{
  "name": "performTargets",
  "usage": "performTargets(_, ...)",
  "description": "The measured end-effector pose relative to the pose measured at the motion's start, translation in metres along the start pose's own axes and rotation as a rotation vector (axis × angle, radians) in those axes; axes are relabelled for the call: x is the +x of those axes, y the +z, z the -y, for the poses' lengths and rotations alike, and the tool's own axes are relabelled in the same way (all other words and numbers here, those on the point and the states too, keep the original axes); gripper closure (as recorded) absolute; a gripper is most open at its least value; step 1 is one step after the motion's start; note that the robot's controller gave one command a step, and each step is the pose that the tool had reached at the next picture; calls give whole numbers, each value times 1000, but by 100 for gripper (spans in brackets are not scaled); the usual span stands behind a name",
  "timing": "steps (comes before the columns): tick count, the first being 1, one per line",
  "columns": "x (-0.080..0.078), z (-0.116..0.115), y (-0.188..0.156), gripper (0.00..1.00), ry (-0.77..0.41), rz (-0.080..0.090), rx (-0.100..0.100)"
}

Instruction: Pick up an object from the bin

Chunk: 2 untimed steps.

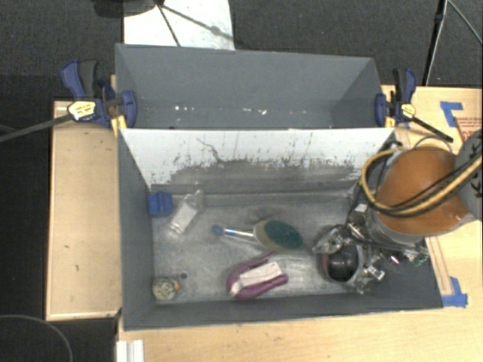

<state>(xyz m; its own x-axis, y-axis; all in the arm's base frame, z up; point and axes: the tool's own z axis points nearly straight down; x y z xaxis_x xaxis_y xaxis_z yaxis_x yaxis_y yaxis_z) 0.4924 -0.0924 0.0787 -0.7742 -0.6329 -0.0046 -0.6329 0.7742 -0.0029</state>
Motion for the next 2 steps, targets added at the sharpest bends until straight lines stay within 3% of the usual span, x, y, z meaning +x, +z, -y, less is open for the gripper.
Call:
performTargets(1, -1, 0, 0, 100, -4, 1, 1)
performTargets(2, -9, -17, -90, 100, 5, 3, 3)
